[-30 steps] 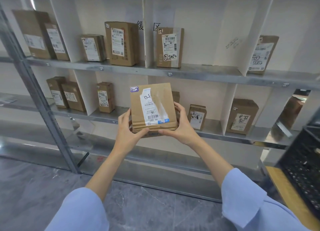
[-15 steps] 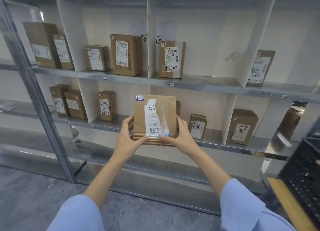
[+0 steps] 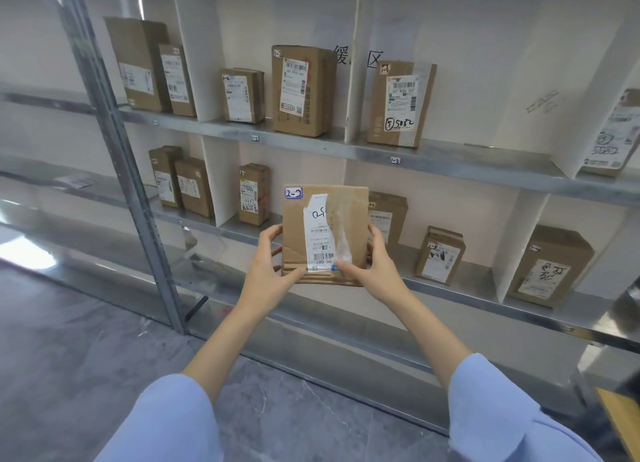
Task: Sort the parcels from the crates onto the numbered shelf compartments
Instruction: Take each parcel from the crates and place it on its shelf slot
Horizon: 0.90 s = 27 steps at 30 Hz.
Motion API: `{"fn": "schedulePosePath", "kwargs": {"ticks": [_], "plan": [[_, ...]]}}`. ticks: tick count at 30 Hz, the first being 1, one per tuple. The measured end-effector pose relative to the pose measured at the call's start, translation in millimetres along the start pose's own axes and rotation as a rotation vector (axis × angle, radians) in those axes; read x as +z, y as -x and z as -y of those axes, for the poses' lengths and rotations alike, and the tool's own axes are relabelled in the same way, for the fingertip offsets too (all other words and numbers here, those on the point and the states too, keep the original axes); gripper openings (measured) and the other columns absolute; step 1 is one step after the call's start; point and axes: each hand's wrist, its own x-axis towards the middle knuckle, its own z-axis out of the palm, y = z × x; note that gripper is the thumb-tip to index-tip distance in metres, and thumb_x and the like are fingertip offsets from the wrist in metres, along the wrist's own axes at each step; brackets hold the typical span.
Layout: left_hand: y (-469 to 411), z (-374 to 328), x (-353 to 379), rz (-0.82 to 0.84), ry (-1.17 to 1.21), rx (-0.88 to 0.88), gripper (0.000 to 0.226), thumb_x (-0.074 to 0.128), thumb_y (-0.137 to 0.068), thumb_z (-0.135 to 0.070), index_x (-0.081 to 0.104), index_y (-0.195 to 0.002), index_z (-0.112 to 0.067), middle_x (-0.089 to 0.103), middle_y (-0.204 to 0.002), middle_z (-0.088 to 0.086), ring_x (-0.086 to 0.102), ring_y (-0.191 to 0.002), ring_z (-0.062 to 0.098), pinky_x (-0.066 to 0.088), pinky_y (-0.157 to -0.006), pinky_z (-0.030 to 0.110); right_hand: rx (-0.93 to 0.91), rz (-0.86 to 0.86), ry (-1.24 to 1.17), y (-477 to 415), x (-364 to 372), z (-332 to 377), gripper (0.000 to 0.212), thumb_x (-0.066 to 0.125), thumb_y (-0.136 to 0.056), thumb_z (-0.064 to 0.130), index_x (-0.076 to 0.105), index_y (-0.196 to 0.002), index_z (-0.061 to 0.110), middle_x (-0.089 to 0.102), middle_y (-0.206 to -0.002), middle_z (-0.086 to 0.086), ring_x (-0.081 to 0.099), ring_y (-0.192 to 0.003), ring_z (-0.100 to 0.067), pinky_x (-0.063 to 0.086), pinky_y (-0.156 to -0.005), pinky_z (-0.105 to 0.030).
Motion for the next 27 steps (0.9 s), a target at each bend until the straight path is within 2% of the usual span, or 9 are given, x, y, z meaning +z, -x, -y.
{"fn": "schedulePosePath", "kwargs": {"ticks": [3,6,8,10,13,14,18,23,27], "plan": [[-10,18,-12,-0.029,-0.062,-0.02,0.088,0.081,-0.078,-0.013,0.03,-0.147,-0.031,0.042,-0.144,-0.02,0.05,-0.123,0.002,0.054,-0.082,0.019,0.006,0.011,-0.028,-21,21,-7,0.102,0.084,-0.078,0.019,0.017,-0.154,0.023,0.044,-0.128,0.028,0.046,-0.1,0.032,0.04,-0.081,0.002],[-27,39,-22,-0.072,-0.133,-0.032,0.092,0.081,-0.077,-0.015,0.028,-0.151,-0.028,0.04,-0.144,-0.02,0.05,-0.122,0.005,0.055,-0.081,0.021,0.024,0.028,-0.035,-46,43,-14,0.111,0.087,-0.075,0.02,0.012,-0.156,0.021,0.042,-0.143,0.013,0.051,-0.118,0.009,0.043,-0.099,-0.015],[-41,54,-30,-0.096,-0.178,-0.029,0.089,0.08,-0.077,-0.015,0.03,-0.15,-0.027,0.04,-0.145,-0.014,0.05,-0.122,0.006,0.055,-0.09,0.034,0.013,0.041,-0.009,-69,59,-25,0.103,0.088,-0.074,0.021,0.023,-0.154,0.017,0.046,-0.144,0.007,0.05,-0.127,-0.008,0.043,-0.102,-0.022],[-59,72,-37,-0.103,-0.202,-0.04,0.088,0.08,-0.077,-0.014,0.031,-0.149,-0.027,0.041,-0.145,-0.01,0.05,-0.122,0.008,0.053,-0.094,0.043,0.02,0.061,-0.001,-94,75,-37,0.096,0.087,-0.074,0.02,0.03,-0.15,0.014,0.048,-0.145,0.001,0.05,-0.129,-0.014,0.044,-0.104,-0.027],[-93,100,-48,-0.111,-0.227,-0.061,0.087,0.08,-0.077,-0.014,0.031,-0.147,-0.029,0.039,-0.142,-0.009,0.05,-0.124,0.01,0.054,-0.094,0.046,0.038,0.084,-0.053,-138,98,-53,0.094,0.086,-0.076,0.019,0.027,-0.148,0.015,0.045,-0.143,0.005,0.049,-0.125,-0.009,0.043,-0.097,-0.015],[-105,109,-51,-0.117,-0.233,-0.069,0.086,0.08,-0.077,-0.014,0.031,-0.147,-0.029,0.039,-0.142,-0.009,0.049,-0.125,0.01,0.054,-0.094,0.045,0.042,0.09,-0.07,-153,105,-57,0.093,0.085,-0.076,0.019,0.025,-0.148,0.016,0.045,-0.141,0.006,0.048,-0.125,-0.009,0.042,-0.097,-0.015],[-152,145,-58,-0.083,-0.273,-0.093,0.084,0.081,-0.076,-0.016,0.031,-0.142,-0.033,0.044,-0.137,-0.016,0.05,-0.125,0.007,0.052,-0.098,0.044,0.091,0.113,-0.1,-208,122,-76,0.092,0.084,-0.078,0.024,0.022,-0.145,0.018,0.048,-0.144,0.002,0.05,-0.13,-0.018,0.043,-0.11,-0.039],[-204,182,-64,-0.064,-0.328,-0.113,0.08,0.079,-0.079,-0.022,0.03,-0.139,-0.039,0.047,-0.135,-0.02,0.051,-0.122,0.001,0.051,-0.099,0.036,0.113,0.118,-0.09,-267,138,-101,0.084,0.085,-0.077,0.027,0.026,-0.138,0.029,0.052,-0.13,0.013,0.054,-0.126,-0.015,0.044,-0.107,-0.034],[-227,207,-68,-0.056,-0.37,-0.135,0.073,0.076,-0.083,-0.027,0.031,-0.14,-0.036,0.047,-0.133,-0.021,0.047,-0.118,-0.01,0.045,-0.096,0.023,0.152,0.121,-0.093,-290,156,-122,0.084,0.084,-0.077,0.033,0.026,-0.138,0.031,0.052,-0.138,0.01,0.052,-0.125,-0.012,0.043,-0.108,-0.035]]}}
